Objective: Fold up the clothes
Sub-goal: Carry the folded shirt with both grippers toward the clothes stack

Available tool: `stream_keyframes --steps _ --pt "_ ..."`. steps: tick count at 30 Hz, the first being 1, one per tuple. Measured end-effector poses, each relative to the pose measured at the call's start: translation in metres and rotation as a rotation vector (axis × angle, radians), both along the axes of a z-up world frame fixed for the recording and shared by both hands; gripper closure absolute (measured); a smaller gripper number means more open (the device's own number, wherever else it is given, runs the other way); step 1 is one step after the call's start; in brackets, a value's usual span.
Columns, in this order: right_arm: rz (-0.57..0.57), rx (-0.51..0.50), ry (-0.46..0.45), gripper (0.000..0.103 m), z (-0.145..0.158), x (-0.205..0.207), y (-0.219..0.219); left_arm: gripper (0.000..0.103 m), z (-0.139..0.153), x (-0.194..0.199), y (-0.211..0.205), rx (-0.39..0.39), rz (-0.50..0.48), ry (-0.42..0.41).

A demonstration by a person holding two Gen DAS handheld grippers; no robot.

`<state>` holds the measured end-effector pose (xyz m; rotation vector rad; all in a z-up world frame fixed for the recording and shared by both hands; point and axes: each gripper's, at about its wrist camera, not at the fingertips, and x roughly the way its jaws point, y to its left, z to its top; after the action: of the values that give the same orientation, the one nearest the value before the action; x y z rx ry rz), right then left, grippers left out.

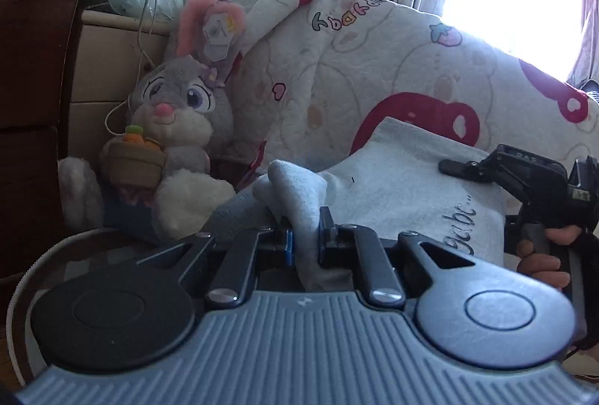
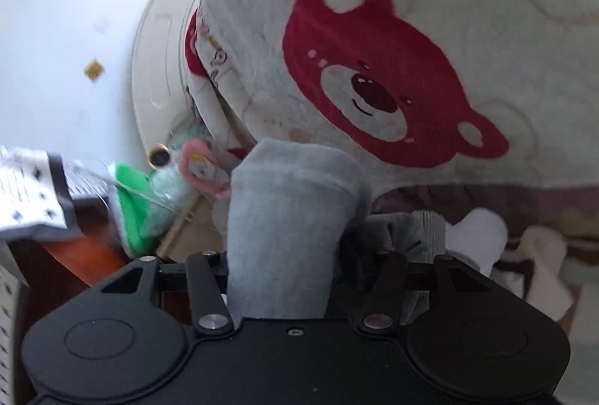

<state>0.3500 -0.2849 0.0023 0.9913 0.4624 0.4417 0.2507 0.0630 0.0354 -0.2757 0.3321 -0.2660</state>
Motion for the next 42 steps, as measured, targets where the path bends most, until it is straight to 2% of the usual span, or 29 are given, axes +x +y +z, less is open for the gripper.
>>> stream_keyframes --steps 2,3,4,5,6,8,11,13,14,15,16,18,19,21,23,26,28,30,32,34,36,38,40,41,42 --pt "-0.021 0.098 -0.002 0.044 -0.012 -0.017 -0.006 0.091 -0.001 -0.008 -0.005 0.05 0.014 -0.054" --pt "-0.04 0.114 -0.01 0.044 -0.014 -0.026 -0.007 0.091 -0.003 -0.01 -0.008 0.07 0.022 -0.077" --pt "-0.057 0.099 -0.028 0.044 -0.012 -0.033 -0.006 0.091 -0.005 -0.012 -0.01 0.082 0.029 -0.085" --pt "-0.071 0.074 -0.051 0.051 -0.007 -0.039 -0.004 0.091 -0.006 -0.012 -0.01 0.073 0.038 -0.085" --pt "-0.068 0.046 -0.076 0.068 -0.001 -0.042 -0.002 0.092 -0.007 -0.012 -0.01 0.065 0.047 -0.085" --pt "-0.042 -0.033 -0.118 0.071 0.022 -0.03 0.003 0.092 -0.005 -0.013 -0.009 0.056 0.062 -0.09" --pt "0.01 -0.124 -0.195 0.072 0.059 -0.006 0.013 0.092 0.012 -0.019 -0.009 0.071 0.088 -0.127" --pt "0.077 -0.117 -0.143 0.072 0.064 0.015 0.013 0.092 0.022 -0.018 -0.011 0.076 0.104 -0.14" --pt "0.068 -0.165 -0.091 0.07 0.061 0.021 0.013 0.092 0.024 -0.014 -0.012 0.075 0.089 -0.124" --pt "0.034 -0.244 -0.03 0.06 0.056 0.024 0.014 0.092 0.024 -0.007 -0.011 0.063 0.063 -0.085" --pt "-0.001 -0.323 0.031 0.054 0.051 0.027 0.014 0.092 0.02 0.0 -0.007 0.028 0.035 -0.036" --pt "-0.087 -0.495 0.022 0.037 0.043 0.017 0.022 0.091 0.012 0.008 0.002 -0.047 -0.019 0.023" --pt "-0.122 -0.546 -0.002 0.037 0.042 0.008 0.026 0.089 0.007 0.01 0.006 -0.08 -0.042 0.035" --pt "-0.146 -0.533 -0.039 0.04 0.043 -0.002 0.025 0.086 0.002 0.005 0.007 -0.06 -0.052 0.021" --pt "-0.132 -0.465 -0.086 0.051 0.045 -0.006 0.018 0.087 0.0 0.002 0.004 -0.033 -0.037 0.012" --pt "-0.1 -0.37 -0.055 0.048 0.043 0.011 0.012 0.088 0.0 0.003 0.006 -0.037 -0.025 0.017" --pt "-0.097 -0.334 -0.036 0.05 0.043 0.02 0.011 0.088 0.003 0.006 0.009 -0.051 -0.024 0.021" --pt "-0.152 -0.41 -0.05 0.059 0.047 0.012 0.027 0.088 0.005 0.008 0.01 -0.06 -0.026 0.032" --pt "-0.208 -0.475 -0.059 0.061 0.052 -0.004 0.039 0.086 0.009 0.005 0.01 -0.031 -0.027 0.033" --pt "-0.241 -0.485 -0.033 0.059 0.059 -0.013 0.037 0.082 0.014 -0.001 0.009 0.009 -0.026 0.03" --pt "-0.298 -0.479 -0.02 0.053 0.068 -0.024 0.03 0.079 0.024 -0.011 0.008 0.041 -0.031 0.004" --pt "-0.35 -0.613 -0.089 0.053 0.086 -0.036 0.028 0.076 0.038 -0.024 0.005 0.089 -0.024 -0.054" --pt "-0.297 -0.761 -0.187 0.053 0.102 -0.04 0.03 0.076 0.054 -0.03 0.001 0.153 -0.015 -0.123" --pt "-0.26 -0.831 -0.239 0.058 0.11 -0.042 0.031 0.076 0.061 -0.027 -0.001 0.163 -0.031 -0.14" --pt "-0.2 -0.875 -0.29 0.069 0.115 -0.041 0.032 0.076 0.064 -0.021 -0.002 0.154 -0.065 -0.13"
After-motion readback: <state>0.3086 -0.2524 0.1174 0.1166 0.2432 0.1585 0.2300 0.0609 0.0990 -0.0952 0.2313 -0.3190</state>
